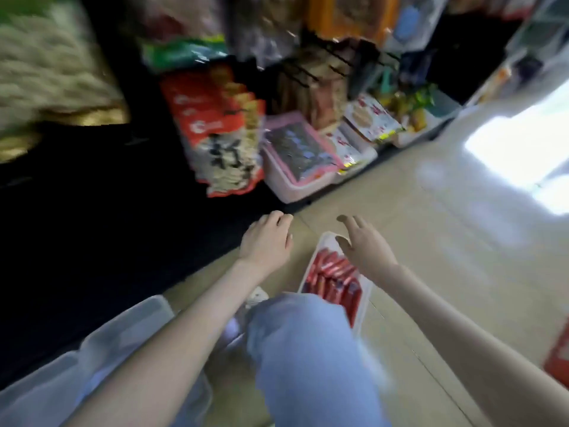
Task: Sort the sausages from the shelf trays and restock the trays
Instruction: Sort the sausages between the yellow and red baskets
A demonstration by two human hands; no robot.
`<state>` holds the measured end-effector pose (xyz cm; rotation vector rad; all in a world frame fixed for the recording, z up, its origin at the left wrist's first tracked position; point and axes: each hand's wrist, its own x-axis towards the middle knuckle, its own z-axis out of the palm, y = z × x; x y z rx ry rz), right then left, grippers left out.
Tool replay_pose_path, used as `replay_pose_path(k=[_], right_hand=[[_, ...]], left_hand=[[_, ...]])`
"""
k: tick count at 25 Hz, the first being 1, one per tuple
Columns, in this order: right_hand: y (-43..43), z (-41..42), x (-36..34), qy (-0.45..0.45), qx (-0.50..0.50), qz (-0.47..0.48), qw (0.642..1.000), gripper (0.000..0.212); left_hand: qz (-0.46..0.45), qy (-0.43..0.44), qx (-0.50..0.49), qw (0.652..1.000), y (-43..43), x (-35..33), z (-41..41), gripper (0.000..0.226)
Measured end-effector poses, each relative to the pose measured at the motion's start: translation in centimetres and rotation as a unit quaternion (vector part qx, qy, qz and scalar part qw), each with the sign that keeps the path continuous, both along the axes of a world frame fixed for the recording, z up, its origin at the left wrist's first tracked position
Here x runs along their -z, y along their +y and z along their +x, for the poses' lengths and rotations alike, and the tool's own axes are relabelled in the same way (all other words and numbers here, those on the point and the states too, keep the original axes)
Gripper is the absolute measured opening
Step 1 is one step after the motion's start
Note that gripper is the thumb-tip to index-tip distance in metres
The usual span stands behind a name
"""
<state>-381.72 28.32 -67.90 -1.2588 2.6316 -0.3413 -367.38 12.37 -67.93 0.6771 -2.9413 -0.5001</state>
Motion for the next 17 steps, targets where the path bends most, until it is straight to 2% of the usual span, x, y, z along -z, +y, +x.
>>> replay_pose_path(k=[3, 6, 7, 9, 11, 14, 17], right_hand=[[5.1, -3.2, 7.5, -0.017, 0.073, 0.028, 0.997, 0.047], [7.3, -3.6, 16.0, -0.047, 0.111, 0.092, 0.988, 0.053], [7.8, -3.4, 18.8, -0.061, 0.127, 0.116, 0.983, 0.054], [8.2, -2.4, 23.0, -0.061, 0.122, 0.155, 0.979, 0.061], [7.7, -1.9, 26.8, -0.07, 0.119, 0.179, 0.974, 0.069], [5.9, -2.7, 29.6, -0.109, 0.166, 0.16, 0.967, 0.079], [3.8, -5.6, 31.0, -0.162, 0.299, 0.079, 0.937, 0.088]], left_hand=[[-0.003, -0.033, 0.108, 0.994, 2.8, 5.2, -7.0, 0.04], [-0.003, -0.105, 0.17, 0.98, 3.9, 12.3, -9.7, 0.038], [-0.008, -0.13, 0.189, 0.973, 4.0, 15.2, -9.8, 0.044], [-0.007, -0.181, 0.215, 0.96, 4.2, 19.0, -9.3, 0.071], [0.008, -0.214, 0.215, 0.953, 4.0, 22.3, -9.0, 0.081], [-0.011, -0.226, 0.192, 0.955, 3.7, 25.8, -9.3, 0.079], [-0.028, -0.185, 0.188, 0.964, 3.1, 28.4, -10.7, 0.09]])
